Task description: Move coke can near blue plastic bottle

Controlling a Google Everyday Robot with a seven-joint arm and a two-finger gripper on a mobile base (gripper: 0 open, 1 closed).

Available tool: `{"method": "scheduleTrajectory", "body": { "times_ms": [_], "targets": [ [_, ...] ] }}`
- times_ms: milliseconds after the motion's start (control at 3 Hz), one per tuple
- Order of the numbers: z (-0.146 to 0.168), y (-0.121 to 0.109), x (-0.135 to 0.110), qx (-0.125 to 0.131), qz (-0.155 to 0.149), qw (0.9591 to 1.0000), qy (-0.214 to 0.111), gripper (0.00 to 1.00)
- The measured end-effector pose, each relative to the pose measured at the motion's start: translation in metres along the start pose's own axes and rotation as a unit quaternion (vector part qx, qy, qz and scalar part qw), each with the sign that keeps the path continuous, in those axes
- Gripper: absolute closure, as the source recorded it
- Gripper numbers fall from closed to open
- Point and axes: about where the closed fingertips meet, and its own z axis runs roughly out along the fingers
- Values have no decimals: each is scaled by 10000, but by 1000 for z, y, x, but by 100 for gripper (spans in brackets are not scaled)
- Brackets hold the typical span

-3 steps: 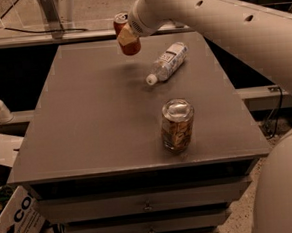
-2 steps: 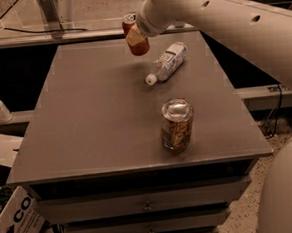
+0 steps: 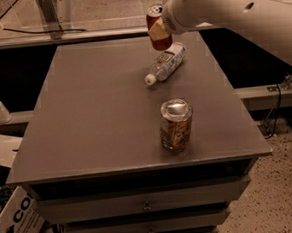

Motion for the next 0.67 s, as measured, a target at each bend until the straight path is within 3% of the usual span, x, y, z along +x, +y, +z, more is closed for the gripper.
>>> {"method": "scheduleTrajectory", "body": {
  "times_ms": [667],
  "targets": [
    [-39, -23, 36, 339, 270, 9990, 119, 100]
  ]
}}
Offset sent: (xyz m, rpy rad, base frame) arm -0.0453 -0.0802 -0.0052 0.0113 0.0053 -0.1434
